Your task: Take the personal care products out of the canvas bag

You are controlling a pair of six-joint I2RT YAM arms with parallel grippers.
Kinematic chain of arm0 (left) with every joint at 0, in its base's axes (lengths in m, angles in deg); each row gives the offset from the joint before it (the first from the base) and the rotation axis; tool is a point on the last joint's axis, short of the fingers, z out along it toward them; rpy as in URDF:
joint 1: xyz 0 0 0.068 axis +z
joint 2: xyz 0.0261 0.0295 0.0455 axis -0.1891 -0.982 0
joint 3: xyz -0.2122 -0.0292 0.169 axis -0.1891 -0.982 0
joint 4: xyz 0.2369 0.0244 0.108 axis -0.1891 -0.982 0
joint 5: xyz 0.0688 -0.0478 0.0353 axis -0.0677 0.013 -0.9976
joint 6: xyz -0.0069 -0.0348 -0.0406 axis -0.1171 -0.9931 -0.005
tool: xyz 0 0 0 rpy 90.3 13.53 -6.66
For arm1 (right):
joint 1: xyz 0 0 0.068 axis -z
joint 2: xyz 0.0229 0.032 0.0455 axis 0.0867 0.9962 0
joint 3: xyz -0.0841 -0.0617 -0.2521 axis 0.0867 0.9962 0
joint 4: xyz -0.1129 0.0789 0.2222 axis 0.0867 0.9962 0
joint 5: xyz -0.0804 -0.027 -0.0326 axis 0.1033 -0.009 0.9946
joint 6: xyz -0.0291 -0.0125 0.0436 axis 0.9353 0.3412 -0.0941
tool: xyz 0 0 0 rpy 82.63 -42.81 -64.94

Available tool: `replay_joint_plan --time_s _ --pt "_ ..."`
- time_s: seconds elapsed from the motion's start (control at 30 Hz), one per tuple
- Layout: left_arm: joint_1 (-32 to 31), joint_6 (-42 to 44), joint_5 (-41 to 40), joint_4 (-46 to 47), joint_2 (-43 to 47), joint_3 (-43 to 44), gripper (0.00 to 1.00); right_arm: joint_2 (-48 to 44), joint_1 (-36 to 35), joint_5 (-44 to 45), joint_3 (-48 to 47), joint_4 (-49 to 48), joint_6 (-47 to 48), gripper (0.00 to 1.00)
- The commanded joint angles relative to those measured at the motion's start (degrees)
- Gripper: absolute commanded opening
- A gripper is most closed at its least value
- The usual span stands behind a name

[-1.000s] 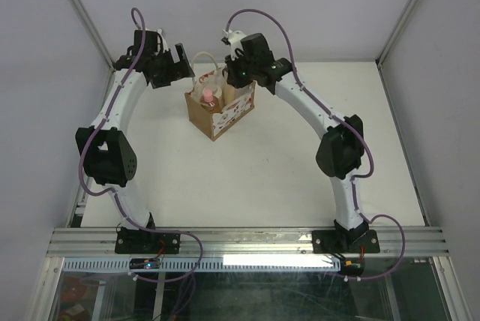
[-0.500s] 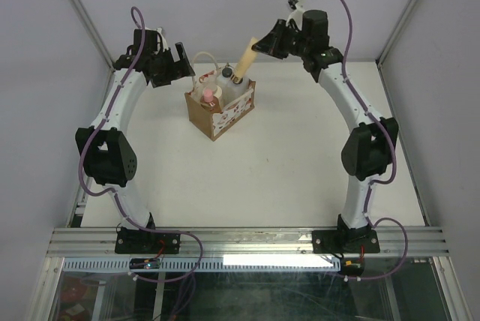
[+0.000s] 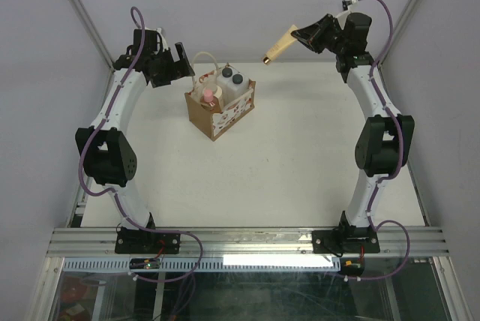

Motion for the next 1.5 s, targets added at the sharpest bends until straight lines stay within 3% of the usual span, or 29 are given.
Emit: replay_joint_plan --time_s 0.0,0.27,0.57,0.73,0.77,0.8,0.93,1.0,1.1,1.17,1.47 --pt "0.9 0.6 0.1 2.1 1.4 1.7 0.99 -3.6 1.7 -1.9 2.1 -4.9 -2.3 0.00" --pt "1.4 1.2 -0.2 2.2 2.6 1.2 0.99 3.1 2.1 -1.9 1.7 -10.3 -2.3 0.00" --pt "1.8 2.5 -1.5 1.7 3.6 1.6 0.99 10.1 1.3 -1.9 -5.5 -10.3 -2.3 0.00" --pt "1.8 2.6 -1.1 1.7 3.0 2.2 0.99 7.6 -2.5 -1.9 -4.8 -2.5 -2.3 0.00" --pt "1.8 2.7 -0.9 1.8 2.8 2.4 0.99 7.0 -3.1 24.5 -4.6 0.3 39.7 0.00" --pt "1.7 2.6 -0.7 1.8 2.8 2.5 0.99 6.5 -3.3 24.5 -4.8 3.3 47.3 0.00" --pt "1.7 2.9 -1.2 1.7 3.0 2.5 0.99 3.5 -4.8 24.5 -3.1 13.3 47.3 0.00" --pt "1.7 2.7 -1.1 1.7 3.0 2.3 0.99 -0.8 -5.2 42.9 4.1 9.0 61.6 0.00" --pt "1.8 1.8 0.0 1.8 3.2 1.6 0.99 -5.3 -4.8 40.6 12.1 2.3 62.3 0.00" --pt "1.8 1.4 0.6 1.8 3.5 0.9 0.99 -4.9 -4.8 40.3 12.5 1.2 62.3 0.00" --pt "1.8 0.7 1.4 2.7 6.0 -2.0 0.99 0.5 -3.5 37.4 17.5 -20.4 58.6 0.00"
